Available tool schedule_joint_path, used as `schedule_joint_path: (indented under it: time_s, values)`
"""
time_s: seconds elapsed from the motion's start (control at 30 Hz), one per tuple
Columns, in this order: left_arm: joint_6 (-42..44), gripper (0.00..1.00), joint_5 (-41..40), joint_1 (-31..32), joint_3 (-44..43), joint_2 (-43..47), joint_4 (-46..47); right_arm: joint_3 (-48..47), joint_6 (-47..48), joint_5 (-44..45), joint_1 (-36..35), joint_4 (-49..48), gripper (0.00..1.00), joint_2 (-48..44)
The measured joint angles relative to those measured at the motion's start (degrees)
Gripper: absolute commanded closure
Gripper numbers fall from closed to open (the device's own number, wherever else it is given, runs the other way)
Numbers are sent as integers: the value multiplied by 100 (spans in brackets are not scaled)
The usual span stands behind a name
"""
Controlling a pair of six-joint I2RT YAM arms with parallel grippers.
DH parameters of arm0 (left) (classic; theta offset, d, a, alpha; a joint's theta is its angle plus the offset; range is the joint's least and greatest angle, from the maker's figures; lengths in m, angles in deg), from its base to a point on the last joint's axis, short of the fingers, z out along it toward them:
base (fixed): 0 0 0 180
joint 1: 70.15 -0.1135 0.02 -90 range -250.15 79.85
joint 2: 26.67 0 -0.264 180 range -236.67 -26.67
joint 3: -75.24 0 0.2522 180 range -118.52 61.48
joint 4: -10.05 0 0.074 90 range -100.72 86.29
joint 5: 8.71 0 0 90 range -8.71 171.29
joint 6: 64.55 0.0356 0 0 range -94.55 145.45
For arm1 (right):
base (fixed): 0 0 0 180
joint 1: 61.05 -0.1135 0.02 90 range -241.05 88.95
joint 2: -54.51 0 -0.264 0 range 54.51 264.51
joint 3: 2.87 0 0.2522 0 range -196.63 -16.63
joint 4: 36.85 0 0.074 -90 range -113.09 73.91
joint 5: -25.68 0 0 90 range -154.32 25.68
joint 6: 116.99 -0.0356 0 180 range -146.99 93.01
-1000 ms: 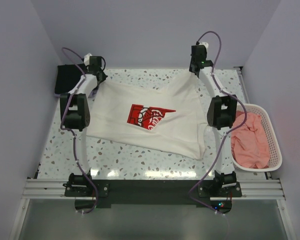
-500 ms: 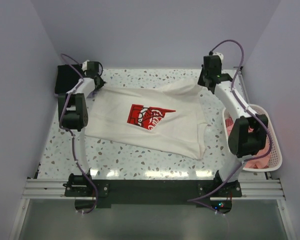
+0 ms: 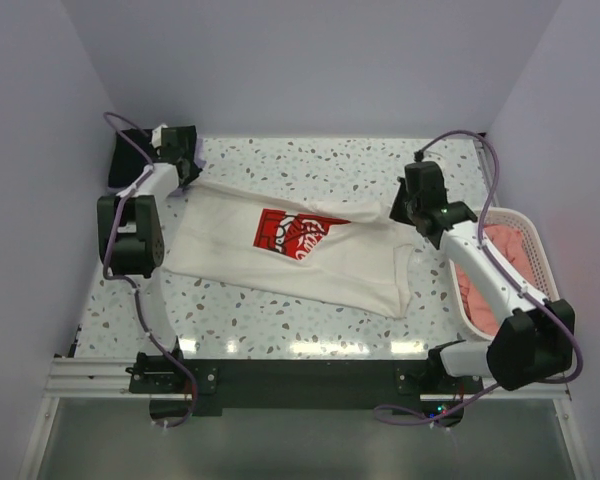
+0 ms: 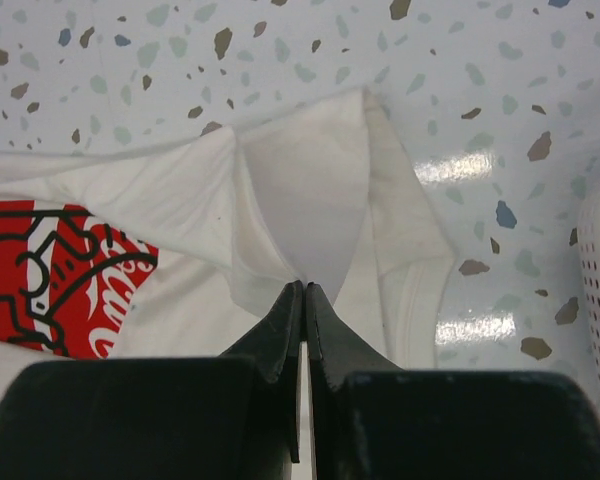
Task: Fold and stack the t-shirts
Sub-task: Fold the tshirt
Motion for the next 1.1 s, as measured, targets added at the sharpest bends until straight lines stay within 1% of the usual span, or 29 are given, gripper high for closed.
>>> schedule_joint_path:
  time_s: [0.13, 0.53, 0.83, 1.1]
  values:
    - [-2, 100, -4, 0, 356, 304, 87, 286, -63, -22, -188, 96, 100, -496]
    - [-66, 100, -48, -37, 1246, 929, 179, 999, -160, -68, -195, 323, 100, -1360]
    - [-210, 100, -61, -57, 1853, 1329, 339, 1434, -280, -223, -197, 450, 100, -1808]
    - [-264, 100, -57, -122, 2133, 1541, 378, 1569, -334, -337, -195, 577, 100, -1993]
